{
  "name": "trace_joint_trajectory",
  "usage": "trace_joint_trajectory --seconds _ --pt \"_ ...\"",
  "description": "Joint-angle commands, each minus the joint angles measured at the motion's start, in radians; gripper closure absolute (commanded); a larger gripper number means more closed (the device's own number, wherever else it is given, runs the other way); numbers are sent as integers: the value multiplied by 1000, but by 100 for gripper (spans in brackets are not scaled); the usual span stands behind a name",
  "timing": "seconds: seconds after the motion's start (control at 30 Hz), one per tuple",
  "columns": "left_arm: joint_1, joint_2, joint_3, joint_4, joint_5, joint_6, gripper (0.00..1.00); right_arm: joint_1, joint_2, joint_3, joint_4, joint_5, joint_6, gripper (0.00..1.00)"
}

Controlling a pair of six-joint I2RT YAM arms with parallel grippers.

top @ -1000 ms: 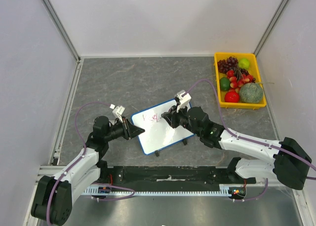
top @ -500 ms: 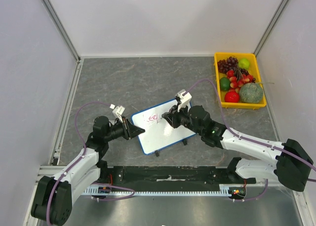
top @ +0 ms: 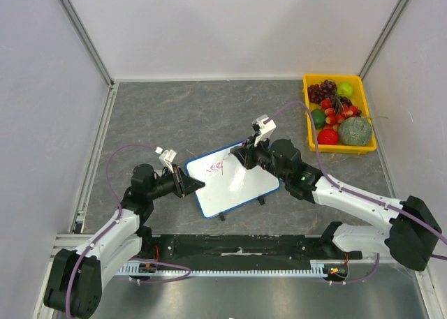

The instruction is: Write a sentence on the whiteboard

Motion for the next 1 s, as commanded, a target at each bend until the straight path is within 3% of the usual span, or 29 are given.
trace_joint_trajectory --seconds 0.0,0.97 --pt "4 -7 -9 16 -48 80 98 -4 25 30 56 -40 11 100" --pt "4 -7 -9 16 -45 80 98 -23 -2 -52 8 12 16 100"
